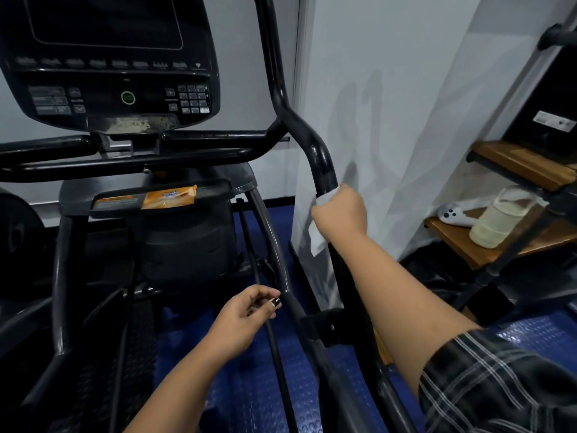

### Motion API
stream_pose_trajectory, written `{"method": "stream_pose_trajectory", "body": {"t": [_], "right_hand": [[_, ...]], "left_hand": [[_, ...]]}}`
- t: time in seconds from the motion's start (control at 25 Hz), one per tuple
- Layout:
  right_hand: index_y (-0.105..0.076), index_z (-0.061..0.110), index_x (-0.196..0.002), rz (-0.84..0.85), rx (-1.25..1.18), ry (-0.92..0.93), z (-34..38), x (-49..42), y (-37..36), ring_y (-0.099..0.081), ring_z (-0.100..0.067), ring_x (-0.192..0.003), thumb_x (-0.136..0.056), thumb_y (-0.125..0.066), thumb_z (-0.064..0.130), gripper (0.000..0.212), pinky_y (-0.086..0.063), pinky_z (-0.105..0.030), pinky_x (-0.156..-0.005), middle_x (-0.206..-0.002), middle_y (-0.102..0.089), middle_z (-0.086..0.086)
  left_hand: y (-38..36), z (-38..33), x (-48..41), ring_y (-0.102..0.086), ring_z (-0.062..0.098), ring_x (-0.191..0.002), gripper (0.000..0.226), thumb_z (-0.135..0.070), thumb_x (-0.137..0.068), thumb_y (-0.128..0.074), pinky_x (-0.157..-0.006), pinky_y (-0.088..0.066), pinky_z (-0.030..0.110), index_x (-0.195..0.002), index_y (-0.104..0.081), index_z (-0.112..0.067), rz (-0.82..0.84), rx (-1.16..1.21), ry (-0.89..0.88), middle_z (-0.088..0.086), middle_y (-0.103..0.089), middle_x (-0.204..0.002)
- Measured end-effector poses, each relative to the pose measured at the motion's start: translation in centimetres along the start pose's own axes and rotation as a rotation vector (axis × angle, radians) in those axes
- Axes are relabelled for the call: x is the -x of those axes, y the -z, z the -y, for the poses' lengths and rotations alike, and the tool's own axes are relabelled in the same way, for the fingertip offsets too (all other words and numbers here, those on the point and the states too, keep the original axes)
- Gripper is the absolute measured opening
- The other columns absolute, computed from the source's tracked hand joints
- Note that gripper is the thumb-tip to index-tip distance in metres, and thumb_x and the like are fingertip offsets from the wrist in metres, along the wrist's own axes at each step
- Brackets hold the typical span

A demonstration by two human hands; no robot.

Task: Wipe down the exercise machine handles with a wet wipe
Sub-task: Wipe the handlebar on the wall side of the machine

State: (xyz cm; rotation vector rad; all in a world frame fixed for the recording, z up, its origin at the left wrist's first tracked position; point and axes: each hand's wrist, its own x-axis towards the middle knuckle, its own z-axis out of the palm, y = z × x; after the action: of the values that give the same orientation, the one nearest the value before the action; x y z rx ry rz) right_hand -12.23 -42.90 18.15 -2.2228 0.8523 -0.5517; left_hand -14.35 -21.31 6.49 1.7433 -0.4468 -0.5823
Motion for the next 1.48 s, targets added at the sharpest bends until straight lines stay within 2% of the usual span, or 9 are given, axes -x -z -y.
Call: {"method": "stream_pose_trajectory", "body": {"t": [0.12, 0.28, 0.44, 0.56, 0.72, 0.84, 1.04, 1.2, 1.48], "right_hand": [[-0.049, 0.017, -0.062, 0.082, -0.096, -0.021, 1.4, -1.5, 0.5, -0.059, -0.024, -0.066, -0.073, -0.061, 0.009, 0.018, -0.044, -0.024, -0.053, -0.065, -0.057, 0.0], [-0.064, 0.015, -0.079, 0.217, -0.2, -0.07, 0.4, -2.4, 0.8, -0.069, -0.024, -0.084, -0.069, -0.081, 0.025, 0.022, -0.054, -0.031, -0.069, -0.084, -0.069, -0.003], [-0.068, 0.008, -0.104, 0.448, -0.151, -0.099, 0.2, -3.4, 3.3, -0.07, -0.022, -0.085, -0.037, -0.091, 0.06, 0.088, -0.056, -0.034, -0.075, -0.097, -0.074, -0.006], [-0.066, 0.004, -0.098, 0.48, -0.163, -0.109, 1.4, -4.1, 4.0, -0.059, -0.02, -0.072, -0.048, -0.094, 0.048, 0.072, -0.047, -0.03, -0.068, -0.089, -0.075, -0.011], [-0.055, 0.013, -0.086, 0.128, -0.155, -0.051, 2.1, -2.4, 0.8, -0.06, -0.023, -0.073, -0.072, -0.082, 0.037, 0.039, -0.042, -0.027, -0.055, -0.075, -0.059, 0.0], [-0.046, 0.013, -0.105, -0.117, -0.018, 0.049, 0.5, 0.4, -0.6, -0.062, -0.03, -0.085, -0.077, -0.075, 0.045, 0.052, -0.05, -0.036, -0.07, -0.089, -0.064, -0.004], [-0.03, 0.015, -0.136, -0.076, 0.022, -0.007, -5.6, 6.6, -0.7, -0.064, -0.033, -0.098, -0.083, -0.072, 0.046, 0.075, -0.048, -0.033, -0.077, -0.112, -0.067, -0.014], [-0.026, 0.018, -0.137, -0.036, 0.053, -0.04, -8.1, 9.9, -0.5, -0.066, -0.03, -0.093, -0.085, -0.071, 0.044, 0.074, -0.05, -0.035, -0.075, -0.096, -0.066, -0.005], [-0.015, 0.018, -0.147, -0.095, -0.025, 0.005, -0.6, 2.0, -0.3, -0.065, -0.033, -0.099, -0.084, -0.07, 0.041, 0.086, -0.047, -0.035, -0.075, -0.104, -0.068, -0.006]], "left_hand": [[0.5, -0.6, -1.1, -0.071, 0.017, -0.097, 0.017, -0.013, -0.097, -0.057, -0.083, -0.055, 0.024, -0.107, -0.066, -0.023, 0.01, -0.004, -0.013, 0.004, -0.073, -0.103], [1.2, -1.6, -1.7, -0.071, 0.015, -0.094, 0.017, -0.014, -0.098, -0.057, -0.071, -0.05, 0.015, -0.108, -0.066, -0.024, 0.005, -0.024, -0.033, 0.003, -0.073, -0.103], [2.1, -1.3, -1.7, -0.07, 0.014, -0.094, 0.017, -0.016, -0.098, -0.057, -0.071, -0.049, 0.015, -0.108, -0.066, -0.026, -0.008, -0.032, -0.031, 0.003, -0.073, -0.104], [2.2, -1.1, -1.5, -0.07, 0.016, -0.094, 0.016, -0.016, -0.097, -0.058, -0.071, -0.05, 0.015, -0.108, -0.066, -0.024, -0.013, -0.017, -0.027, 0.003, -0.073, -0.103], [2.0, -1.0, -1.3, -0.07, 0.013, -0.093, 0.017, -0.017, -0.097, -0.057, -0.072, -0.05, 0.016, -0.108, -0.066, -0.026, -0.004, -0.017, -0.022, 0.002, -0.073, -0.103], [1.9, -0.6, -0.9, -0.07, 0.013, -0.093, 0.017, -0.016, -0.098, -0.057, -0.073, -0.05, 0.016, -0.11, -0.066, -0.024, -0.01, -0.014, -0.015, 0.002, -0.073, -0.103], [0.6, 0.0, -0.6, -0.071, 0.016, -0.094, 0.018, -0.012, -0.097, -0.057, -0.086, -0.055, 0.027, -0.108, -0.067, -0.024, 0.026, 0.002, -0.014, 0.005, -0.073, -0.103], [-0.3, 0.0, -0.3, -0.071, 0.017, -0.095, 0.018, -0.011, -0.097, -0.057, -0.085, -0.055, 0.025, -0.107, -0.066, -0.024, 0.044, -0.004, -0.03, 0.005, -0.073, -0.104], [-0.9, 0.1, 1.0, -0.07, 0.019, -0.093, 0.017, -0.011, -0.097, -0.057, -0.072, -0.05, 0.016, -0.106, -0.066, -0.022, 0.018, 0.017, -0.016, 0.005, -0.073, -0.101]]}}
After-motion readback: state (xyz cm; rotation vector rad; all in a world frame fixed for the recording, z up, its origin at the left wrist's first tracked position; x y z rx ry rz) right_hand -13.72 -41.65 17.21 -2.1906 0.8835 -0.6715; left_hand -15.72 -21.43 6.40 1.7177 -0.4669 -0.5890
